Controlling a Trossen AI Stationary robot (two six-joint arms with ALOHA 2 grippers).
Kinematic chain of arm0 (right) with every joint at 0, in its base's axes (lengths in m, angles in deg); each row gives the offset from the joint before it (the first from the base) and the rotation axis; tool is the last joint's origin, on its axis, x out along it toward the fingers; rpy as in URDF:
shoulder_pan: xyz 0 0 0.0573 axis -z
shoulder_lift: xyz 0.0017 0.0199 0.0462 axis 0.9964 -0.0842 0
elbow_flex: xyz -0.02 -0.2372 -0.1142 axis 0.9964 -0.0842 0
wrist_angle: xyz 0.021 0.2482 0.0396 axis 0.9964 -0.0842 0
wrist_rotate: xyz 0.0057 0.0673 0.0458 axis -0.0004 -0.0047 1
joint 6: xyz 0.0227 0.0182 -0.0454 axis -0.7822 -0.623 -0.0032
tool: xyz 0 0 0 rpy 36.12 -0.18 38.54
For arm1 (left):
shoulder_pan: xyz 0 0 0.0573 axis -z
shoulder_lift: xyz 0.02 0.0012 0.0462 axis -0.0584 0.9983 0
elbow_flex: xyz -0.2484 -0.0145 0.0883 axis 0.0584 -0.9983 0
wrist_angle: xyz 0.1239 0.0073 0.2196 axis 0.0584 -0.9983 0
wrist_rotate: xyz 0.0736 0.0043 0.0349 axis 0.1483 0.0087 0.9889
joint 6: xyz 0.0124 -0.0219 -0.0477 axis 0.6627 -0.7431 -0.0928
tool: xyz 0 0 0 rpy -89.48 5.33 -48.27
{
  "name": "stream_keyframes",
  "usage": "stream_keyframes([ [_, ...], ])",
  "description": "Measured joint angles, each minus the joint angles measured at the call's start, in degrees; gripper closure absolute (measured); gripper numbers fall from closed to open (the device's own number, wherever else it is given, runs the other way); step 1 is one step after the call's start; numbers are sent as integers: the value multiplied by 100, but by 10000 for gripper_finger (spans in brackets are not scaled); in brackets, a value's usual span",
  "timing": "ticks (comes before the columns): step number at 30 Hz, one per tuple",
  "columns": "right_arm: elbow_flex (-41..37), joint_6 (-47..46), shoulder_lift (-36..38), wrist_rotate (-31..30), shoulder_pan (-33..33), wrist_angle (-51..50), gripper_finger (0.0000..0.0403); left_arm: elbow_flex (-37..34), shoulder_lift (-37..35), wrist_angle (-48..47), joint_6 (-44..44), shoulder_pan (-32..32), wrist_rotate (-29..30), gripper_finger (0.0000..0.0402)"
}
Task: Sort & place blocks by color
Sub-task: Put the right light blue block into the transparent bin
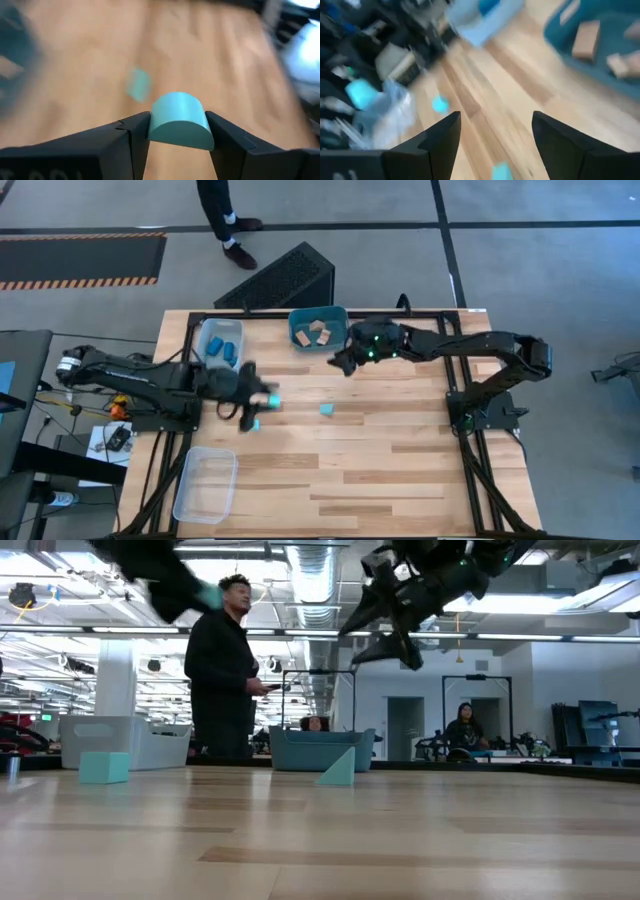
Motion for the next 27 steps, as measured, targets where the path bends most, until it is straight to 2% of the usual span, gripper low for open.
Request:
stream_keyframes([
  [5,0,169,-271,20,-409,-315,138,0,-35,-914,-1446,1141,-597,255],
  [15,2,201,-1145,21,-1393,-153,138,0,-9,-1438,-4353,2863,-1312,255],
  [22,2,-93,-1821,7,-1864,-54,138,-99,357,-1857,-5486,4175,-1281,255],
  [27,2,-189,-1960,-367,-1988,-175,138,-285,878,-1940,-6223,4488,-1244,250],
])
